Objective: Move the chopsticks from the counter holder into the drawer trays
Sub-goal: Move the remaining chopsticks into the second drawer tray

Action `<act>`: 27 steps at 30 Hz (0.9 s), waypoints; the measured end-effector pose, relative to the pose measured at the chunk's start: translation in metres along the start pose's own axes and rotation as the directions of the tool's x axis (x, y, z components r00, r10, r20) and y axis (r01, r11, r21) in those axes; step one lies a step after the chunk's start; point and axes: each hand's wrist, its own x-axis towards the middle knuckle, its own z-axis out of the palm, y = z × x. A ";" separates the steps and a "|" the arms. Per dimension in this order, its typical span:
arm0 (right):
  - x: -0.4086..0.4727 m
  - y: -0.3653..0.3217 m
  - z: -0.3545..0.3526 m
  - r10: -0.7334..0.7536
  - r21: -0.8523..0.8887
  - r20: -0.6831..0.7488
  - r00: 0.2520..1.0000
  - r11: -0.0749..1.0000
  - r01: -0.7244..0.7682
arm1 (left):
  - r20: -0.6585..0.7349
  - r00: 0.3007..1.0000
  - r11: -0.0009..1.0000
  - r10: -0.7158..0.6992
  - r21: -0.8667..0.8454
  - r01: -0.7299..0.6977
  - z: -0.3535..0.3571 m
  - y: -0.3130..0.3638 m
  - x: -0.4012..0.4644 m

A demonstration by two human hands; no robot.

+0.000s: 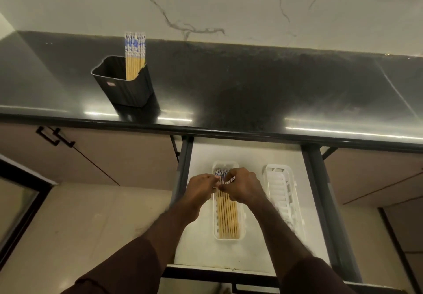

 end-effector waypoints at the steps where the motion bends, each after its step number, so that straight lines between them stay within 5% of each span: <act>1: -0.005 -0.009 0.000 -0.018 0.001 -0.013 1.000 1.000 0.018 | 0.003 1.000 1.000 0.024 0.007 -0.024 -0.007 0.003 -0.006; 13: -0.076 -0.172 0.041 -0.147 0.083 -0.264 0.953 0.981 0.174 | -0.032 0.945 0.939 0.326 -0.100 -0.328 -0.177 0.046 -0.090; 27: -0.118 -0.369 0.100 -0.475 0.009 -0.307 0.825 0.865 0.501 | -0.186 0.857 0.831 0.480 -0.218 -0.512 -0.386 0.091 -0.169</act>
